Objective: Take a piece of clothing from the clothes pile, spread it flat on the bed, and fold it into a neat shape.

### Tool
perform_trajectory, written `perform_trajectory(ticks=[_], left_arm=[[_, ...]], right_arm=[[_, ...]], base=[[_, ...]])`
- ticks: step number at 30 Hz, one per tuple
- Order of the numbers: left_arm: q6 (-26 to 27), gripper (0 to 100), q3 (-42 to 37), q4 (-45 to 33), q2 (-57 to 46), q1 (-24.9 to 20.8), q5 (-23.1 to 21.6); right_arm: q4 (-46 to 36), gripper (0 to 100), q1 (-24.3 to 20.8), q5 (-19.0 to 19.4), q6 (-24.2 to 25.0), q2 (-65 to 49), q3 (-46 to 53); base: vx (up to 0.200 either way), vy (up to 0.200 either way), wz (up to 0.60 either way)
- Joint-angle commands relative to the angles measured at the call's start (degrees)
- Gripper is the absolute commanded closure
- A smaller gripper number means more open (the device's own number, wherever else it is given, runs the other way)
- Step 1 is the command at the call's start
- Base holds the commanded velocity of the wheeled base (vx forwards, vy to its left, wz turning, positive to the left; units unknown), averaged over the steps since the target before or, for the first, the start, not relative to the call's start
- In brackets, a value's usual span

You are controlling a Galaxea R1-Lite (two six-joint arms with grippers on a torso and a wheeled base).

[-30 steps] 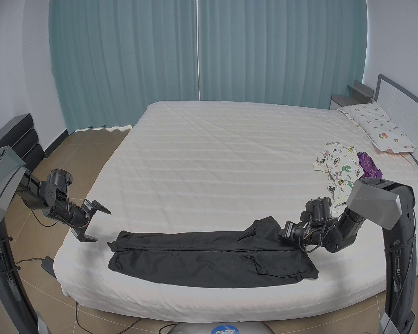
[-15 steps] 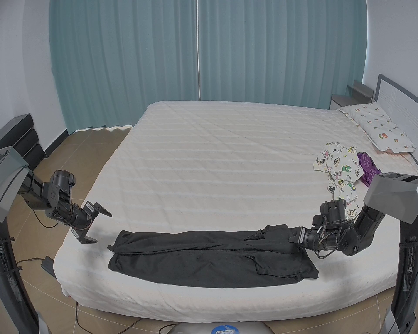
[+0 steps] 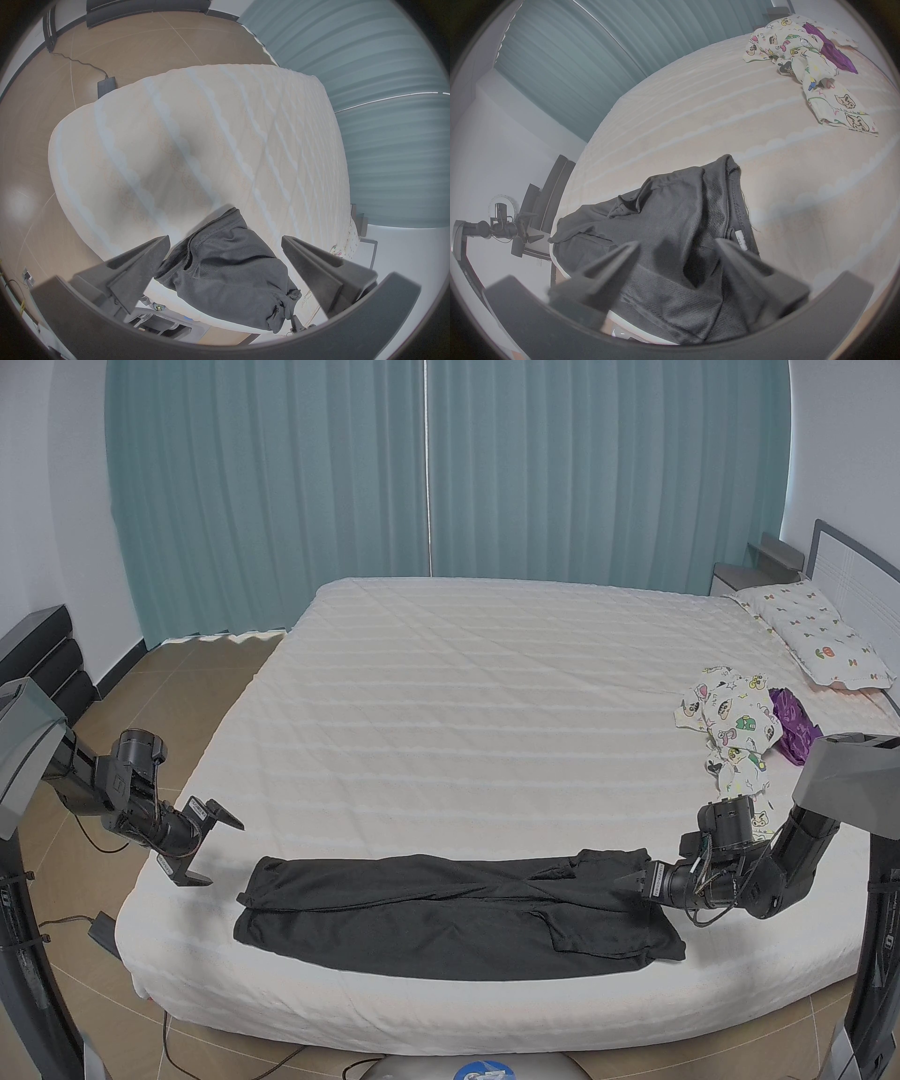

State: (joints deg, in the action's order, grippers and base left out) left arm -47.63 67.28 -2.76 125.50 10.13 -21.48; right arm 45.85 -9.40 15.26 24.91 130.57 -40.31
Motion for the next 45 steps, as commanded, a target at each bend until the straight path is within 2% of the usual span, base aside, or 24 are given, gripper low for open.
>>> perform_trajectory(ticks=[1, 2, 4, 6, 7, 8, 10, 14, 16, 18, 21, 27, 36, 37, 40, 45], left_arm=[[-0.01, 0, -0.13, -0.06, 0.45, -0.64, 1.0], [-0.36, 0, -0.31, -0.32, 0.62, -1.6, 3.11], [-0.54, 0, -1.45, -0.67, 0.27, -3.19, 4.52], [-0.54, 0, -3.65, -0.15, -0.08, -4.68, 5.22], [-0.71, 0, -5.23, 0.03, -0.43, -5.3, 5.66], [-0.8, 0, -5.58, 0.03, -0.7, -5.38, 5.84], [-3.0, 0, -7.34, 0.12, -1.66, -6.35, 6.89], [-5.02, 0, -9.27, 3.37, -1.4, -8.02, 9.35], [-5.02, 0, -10.5, 5.3, -1.14, -8.81, 10.85], [-5.9, 0, -12.52, 11.02, -0.7, -9.95, 14.36], [-8.09, 0, -14.46, 15.24, -0.61, -12.24, 15.5], [-8.27, 0, -14.55, 15.76, 1.32, -14.09, 21.13], [-8.36, 0, -13.93, 18.66, 3.26, -14.7, 23.5], [-8.27, 100, -13.84, 19.01, 3.78, -14.88, 24.12], [-8.45, 100, -13.49, 19.81, 4.93, -15.49, 26.58], [-8.53, 100, -13.58, 19.98, 4.66, -15.4, 27.1]], right_arm=[[0.03, 0, -0.01, 0.03, 0.93, -3.4, 0.76], [0.12, 0, -0.36, -0.5, 3.57, -5.15, 1.29], [0.12, 0, -1.24, -1.55, 8.14, -7.17, 1.91], [0.03, 0, -2.2, -3.75, 12.45, -8.23, 2.35], [0.12, 0, -3.08, -6.12, 15.88, -8.49, 2.87], [0.12, 0, -3.35, -6.91, 16.84, -8.49, 3.05], [0.38, 0, -4.75, -10.69, 22.91, -8.49, 3.84], [1.88, 0, -6.69, -13.86, 30.2, -8.67, 5.69], [2.58, 0, -7.04, -14.56, 31.17, -8.49, 6.3], [3.99, 0, -7.56, -15.09, 32.14, -8.41, 7.97], [5.39, 0, -7.56, -15.17, 32.4, -8.32, 9.46], [6.53, 0, -7.39, -15.17, 32.49, -8.41, 10.17], [6.62, 0, -7.74, -15.17, 32.49, -8.23, 10.26], [6.62, 0, -7.74, -15.09, 32.49, -8.23, 10.26], [6.62, 0, -7.83, -15.17, 32.49, -8.05, 10.26], [6.62, 0, -9.5, -15.79, 32.58, -7.79, 10.87]], base=[[0.0, 0.0, 0.0], [0.0, 0.0, 0.0], [0.0, 0.0, 0.0], [0.0, 0.0, 0.0], [0.0, 0.0, 0.0], [0.0, 0.0, 0.0], [0.0, 0.0, 0.0], [0.0, 0.0, 0.0], [0.0, 0.0, 0.0], [0.0, 0.0, 0.0], [0.0, 0.0, 0.0], [0.0, 0.0, 0.0], [0.0, 0.0, 0.0], [0.0, 0.0, 0.0], [0.0, 0.0, 0.0], [0.0, 0.0, 0.0]])
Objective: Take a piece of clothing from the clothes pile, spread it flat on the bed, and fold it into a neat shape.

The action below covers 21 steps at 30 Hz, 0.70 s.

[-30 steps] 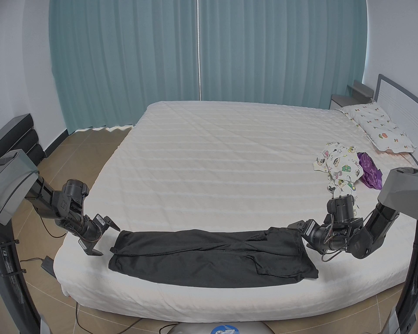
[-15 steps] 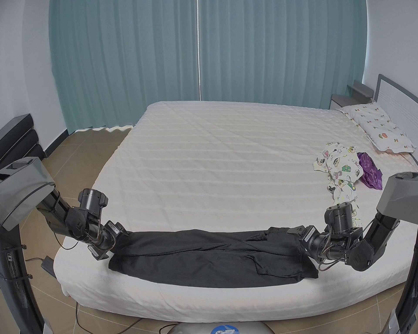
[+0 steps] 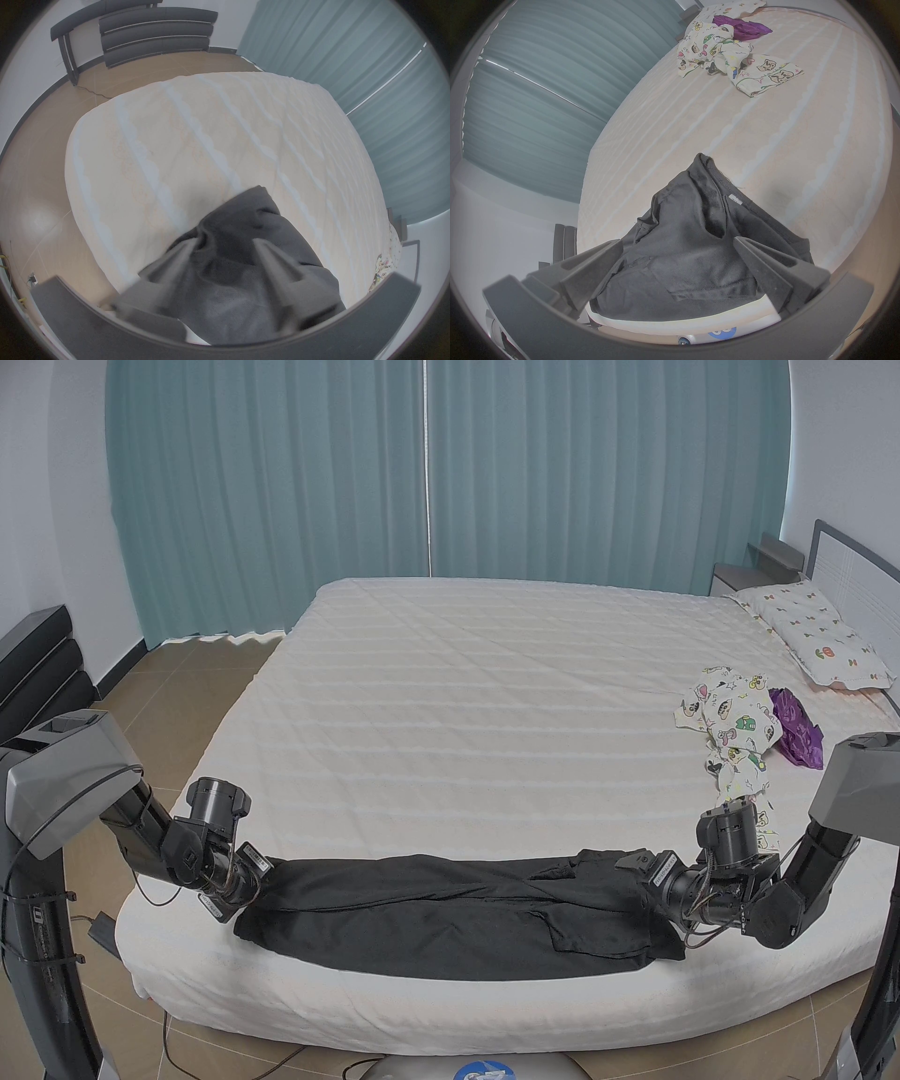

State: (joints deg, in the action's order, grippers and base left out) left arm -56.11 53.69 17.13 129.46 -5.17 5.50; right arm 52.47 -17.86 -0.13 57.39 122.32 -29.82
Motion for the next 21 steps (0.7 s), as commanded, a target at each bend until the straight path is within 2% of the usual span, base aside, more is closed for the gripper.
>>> perform_trajectory(ticks=[1, 5, 11, 21], left_arm=[[-0.05, 100, 0.01, 0.1, 0.53, -0.02, 0.21], [-1.02, 100, 0.01, 0.19, -0.53, 0.69, 0.21], [-1.19, 100, 0.19, 0.36, -1.14, 0.86, 0.04], [-1.28, 100, 0.19, 1.94, -1.14, 0.86, 0.13]], right_arm=[[0.0, 0, -1.48, -0.74, 0.18, 0.64, 0.29], [-0.09, 0, -2.88, -2.68, 2.46, 2.75, -0.86], [-0.88, 0, -2.97, -2.77, 4.48, 4.24, -3.93], [-3.07, 0, -3.06, -3.38, 4.92, 4.51, -4.63]], base=[[0.0, 0.0, 0.0], [0.0, 0.0, 0.0], [0.0, 0.0, 0.0], [0.0, 0.0, 0.0]])
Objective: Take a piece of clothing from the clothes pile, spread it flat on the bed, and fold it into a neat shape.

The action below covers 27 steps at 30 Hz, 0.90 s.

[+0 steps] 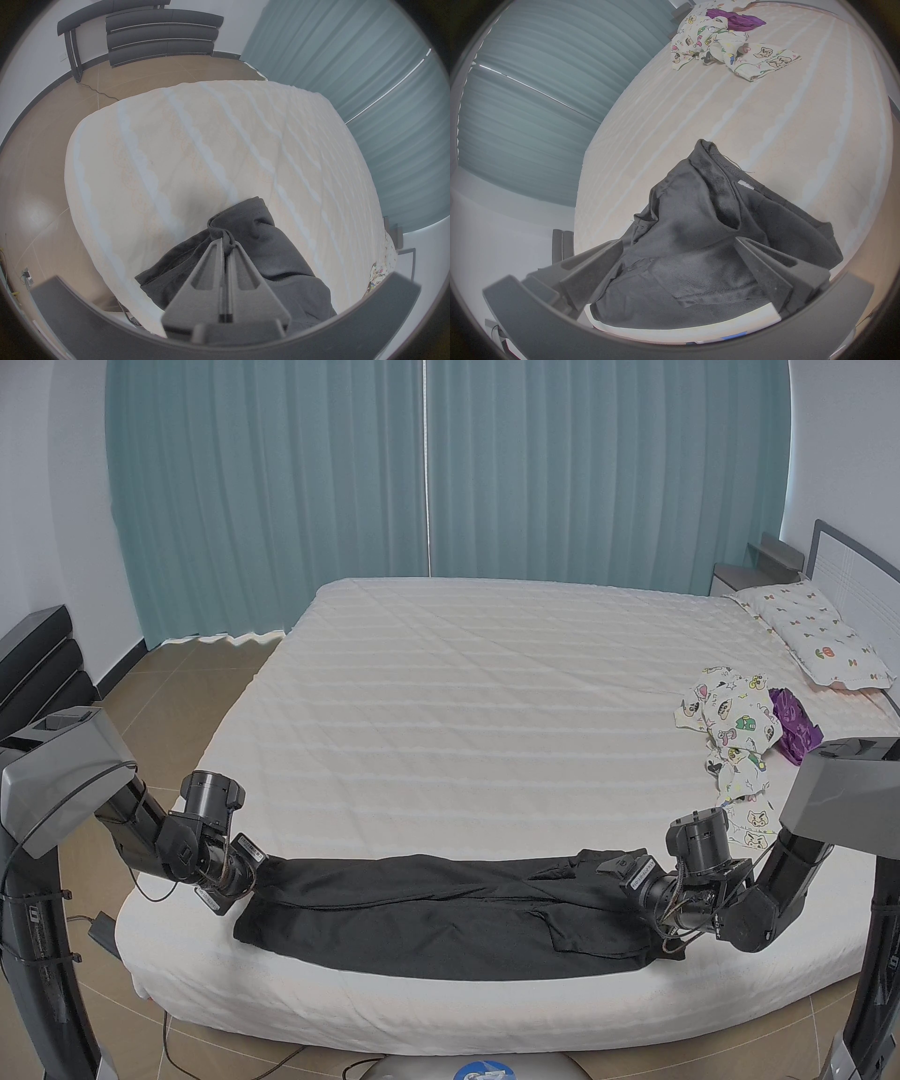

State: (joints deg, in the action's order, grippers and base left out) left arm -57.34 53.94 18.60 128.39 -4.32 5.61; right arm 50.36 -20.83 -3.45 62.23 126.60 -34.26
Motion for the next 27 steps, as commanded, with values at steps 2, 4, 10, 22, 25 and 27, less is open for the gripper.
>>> perform_trajectory(ticks=[2, 4, 10, 22, 25, 27], left_arm=[[-0.05, 100, -0.07, 0.56, -0.16, 0.01, 0.02], [-0.05, 100, -0.07, 0.56, -0.16, -0.08, 0.02], [-0.05, 100, -0.07, 0.65, -0.25, 0.01, 0.02], [0.13, 100, 0.9, 0.73, -1.39, -0.08, 0.63], [0.22, 100, 3.36, 0.12, -1.92, 0.1, 0.81], [0.3, 100, 4.5, -0.06, -2.36, 0.1, 0.9]], right_arm=[[-1.58, 0, 0.0, -0.15, 0.17, 0.49, -1.08], [-1.67, 0, 0.0, -0.42, 0.43, 0.67, -1.69], [-4.66, 100, -0.79, -2.0, 0.61, 2.07, -4.42], [-6.59, 100, -0.44, -2.0, 0.7, 1.28, -4.77], [-5.97, 100, 0.27, -2.0, 0.7, 0.23, -5.21], [-6.06, 100, 0.97, -2.0, 0.7, -0.48, -6.26]], base=[[0.0, 0.0, 0.0], [0.0, 0.0, 0.0], [0.0, 0.0, 0.0], [0.0, 0.0, 0.0], [0.0, 0.0, 0.0], [0.0, 0.0, 0.0]])
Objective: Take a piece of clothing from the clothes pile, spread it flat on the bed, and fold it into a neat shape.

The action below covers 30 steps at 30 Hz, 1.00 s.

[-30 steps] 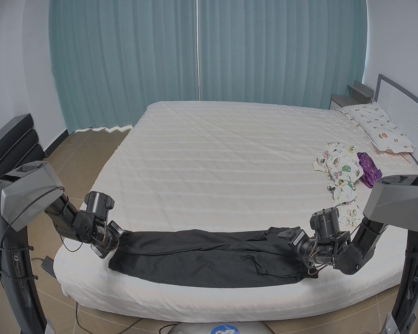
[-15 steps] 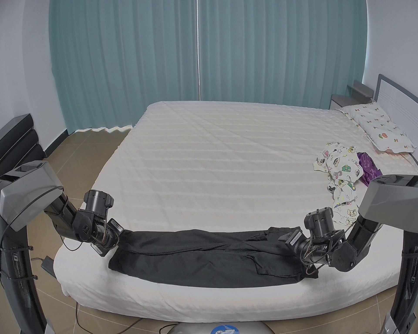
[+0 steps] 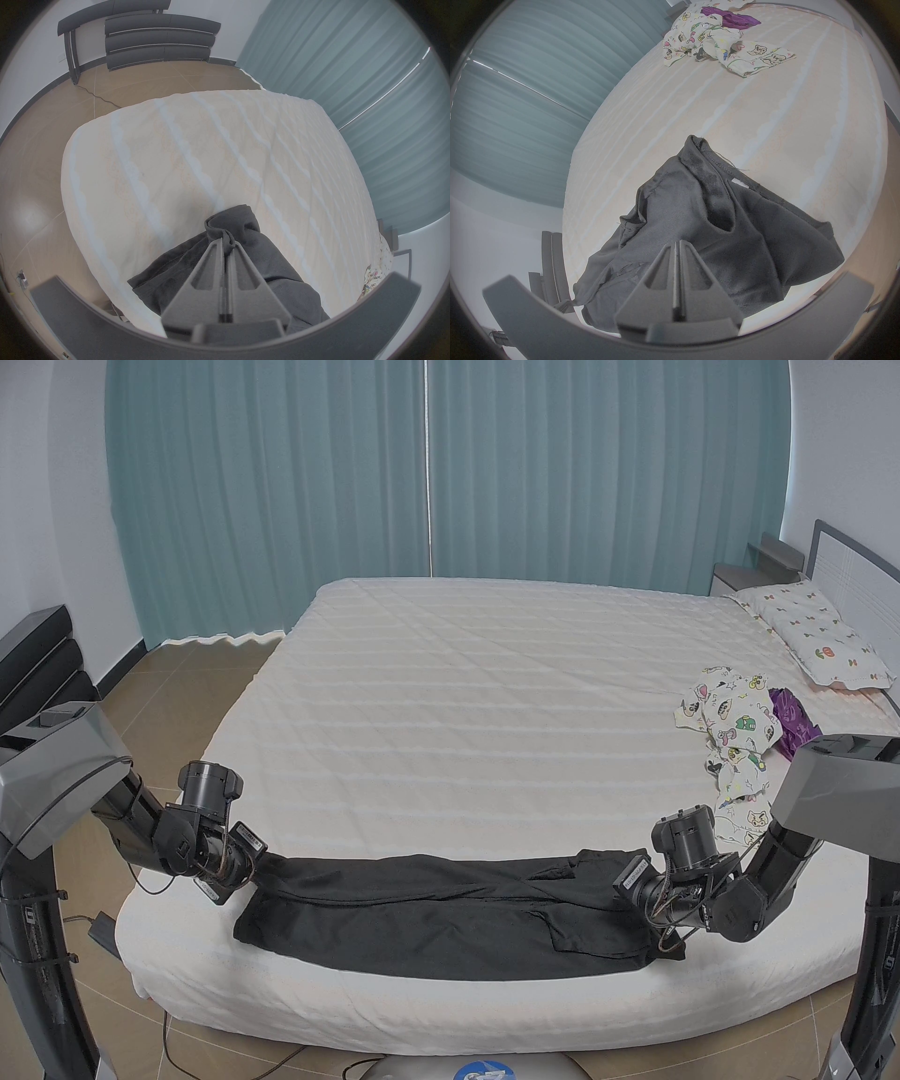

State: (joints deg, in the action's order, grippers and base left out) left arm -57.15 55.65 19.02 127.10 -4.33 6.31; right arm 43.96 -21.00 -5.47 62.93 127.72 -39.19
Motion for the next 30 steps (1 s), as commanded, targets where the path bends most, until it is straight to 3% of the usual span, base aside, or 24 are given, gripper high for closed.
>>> perform_trajectory(ticks=[1, 12, 13, 19, 24, 30], left_arm=[[0.11, 100, 3.41, -0.65, -1.42, 0.11, 0.19], [0.28, 100, 8.6, -8.82, -2.82, 0.02, 0.19], [0.28, 100, 8.25, -8.91, -2.82, 0.02, 0.19], [0.2, 100, 7.89, -8.91, -2.82, -0.15, 0.19], [0.2, 100, 7.89, -8.91, -2.56, -0.33, 0.19], [0.11, 100, 7.81, -8.91, -2.47, -0.33, 0.19]], right_arm=[[0.16, 100, 1.4, 0.02, 0.0, -1.77, -1.94], [-0.72, 100, 1.4, 0.82, -0.79, -1.95, 0.7], [-0.54, 0, 1.4, 0.9, -0.79, -1.95, 1.22], [-0.45, 0, 0.97, 1.08, 0.09, -1.69, 0.52], [-1.16, 0, 0.97, 0.99, 4.22, -0.28, -1.76], [-1.24, 0, 0.17, 0.02, 4.48, 0.07, -1.85]], base=[[0.0, 0.0, 0.0], [0.0, 0.0, 0.0], [0.0, 0.0, 0.0], [0.0, 0.0, 0.0], [0.0, 0.0, 0.0], [0.0, 0.0, 0.0]])
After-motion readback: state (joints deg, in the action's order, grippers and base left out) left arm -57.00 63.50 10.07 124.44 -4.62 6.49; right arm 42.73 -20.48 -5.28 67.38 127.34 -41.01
